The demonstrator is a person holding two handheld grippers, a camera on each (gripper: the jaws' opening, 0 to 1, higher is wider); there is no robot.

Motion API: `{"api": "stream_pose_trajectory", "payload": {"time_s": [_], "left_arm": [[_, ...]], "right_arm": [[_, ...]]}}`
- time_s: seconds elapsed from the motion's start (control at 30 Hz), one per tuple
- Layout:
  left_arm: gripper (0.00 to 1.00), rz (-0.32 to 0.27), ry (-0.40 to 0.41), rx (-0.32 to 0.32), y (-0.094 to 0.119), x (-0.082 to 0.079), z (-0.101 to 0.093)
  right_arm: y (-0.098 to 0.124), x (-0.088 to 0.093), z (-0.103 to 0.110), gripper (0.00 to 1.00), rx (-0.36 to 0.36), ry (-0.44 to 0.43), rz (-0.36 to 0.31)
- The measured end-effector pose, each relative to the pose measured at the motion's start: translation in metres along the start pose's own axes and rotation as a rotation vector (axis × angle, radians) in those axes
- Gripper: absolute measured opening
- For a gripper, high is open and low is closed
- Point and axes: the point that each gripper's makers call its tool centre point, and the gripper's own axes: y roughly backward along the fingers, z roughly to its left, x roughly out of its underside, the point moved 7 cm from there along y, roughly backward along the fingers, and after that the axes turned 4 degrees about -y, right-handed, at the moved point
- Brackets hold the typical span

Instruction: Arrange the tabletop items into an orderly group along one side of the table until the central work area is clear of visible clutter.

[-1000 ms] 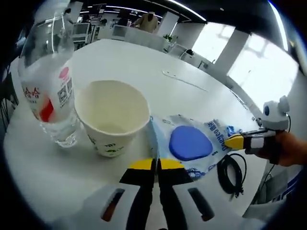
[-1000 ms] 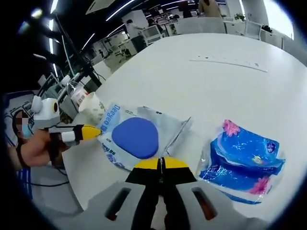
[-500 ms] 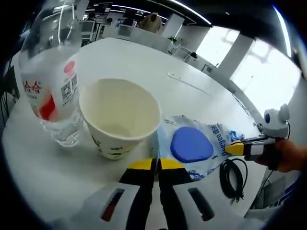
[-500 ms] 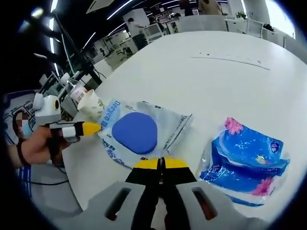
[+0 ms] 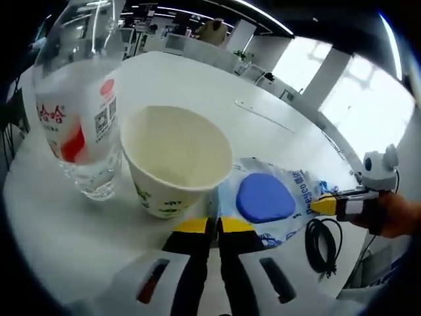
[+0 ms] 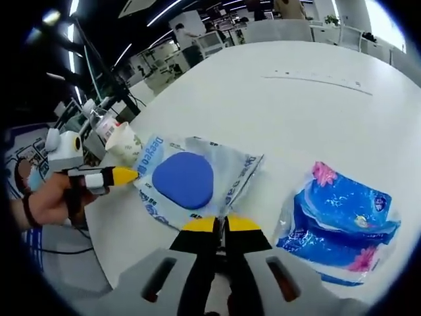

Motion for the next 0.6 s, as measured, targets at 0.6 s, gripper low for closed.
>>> {"api": "stream_pose_trajectory", "payload": {"time_s": [0.6], "left_arm": [[0.15,-0.045,0.030,0.029,0.016,0.006,0.002]], "right_arm": [[0.018,0.018,-0.006,0.16,-0.014,0.017,-0.008]]}}
